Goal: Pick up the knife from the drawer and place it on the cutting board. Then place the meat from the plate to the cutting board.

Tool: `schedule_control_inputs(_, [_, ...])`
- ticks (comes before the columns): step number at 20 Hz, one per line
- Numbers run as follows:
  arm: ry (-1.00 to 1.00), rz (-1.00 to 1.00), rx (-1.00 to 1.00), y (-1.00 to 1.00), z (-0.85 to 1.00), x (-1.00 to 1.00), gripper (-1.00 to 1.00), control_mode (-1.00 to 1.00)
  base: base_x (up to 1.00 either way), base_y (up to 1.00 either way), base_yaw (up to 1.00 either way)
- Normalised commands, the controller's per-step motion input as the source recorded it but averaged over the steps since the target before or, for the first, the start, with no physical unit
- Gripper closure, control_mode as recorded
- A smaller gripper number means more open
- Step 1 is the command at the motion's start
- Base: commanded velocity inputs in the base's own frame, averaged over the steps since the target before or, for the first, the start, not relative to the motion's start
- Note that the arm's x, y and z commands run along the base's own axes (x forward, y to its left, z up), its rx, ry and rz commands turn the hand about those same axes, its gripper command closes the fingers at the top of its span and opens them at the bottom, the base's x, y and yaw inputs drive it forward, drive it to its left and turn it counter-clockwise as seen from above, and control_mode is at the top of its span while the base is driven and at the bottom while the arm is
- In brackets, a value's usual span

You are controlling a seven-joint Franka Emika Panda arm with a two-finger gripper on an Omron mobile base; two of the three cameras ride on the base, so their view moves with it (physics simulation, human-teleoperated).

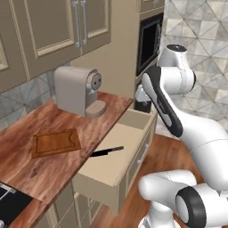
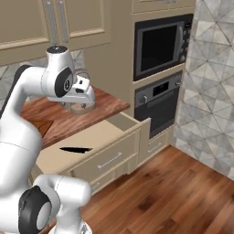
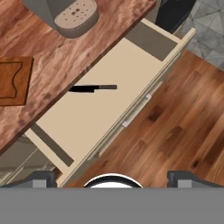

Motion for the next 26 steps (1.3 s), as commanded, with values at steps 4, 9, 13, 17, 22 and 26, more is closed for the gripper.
schedule_control_inputs(4, [0.00,0.00,0.00,0.00,0.00,0.00,-1.00,1.00,-0.04,0.47,-0.17])
schedule_control_inputs(9, [0.00,0.00,0.00,0.00,0.00,0.00,-1.00,1.00,-0.02,0.51,-0.19])
schedule_control_inputs(13, [0.00,0.00,0.00,0.00,0.00,0.00,-1.00,1.00,-0.09,0.51,-0.19])
schedule_control_inputs(17, [0.00,0.00,0.00,0.00,0.00,0.00,-1.00,1.00,-0.18,0.48,-0.18])
schedule_control_inputs(22, [0.00,0.00,0.00,0.00,0.00,0.00,-1.00,1.00,-0.13,0.47,-0.18])
schedule_control_inputs(26, [0.00,0.00,0.00,0.00,0.00,0.00,-1.00,1.00,-0.15,0.44,-0.18])
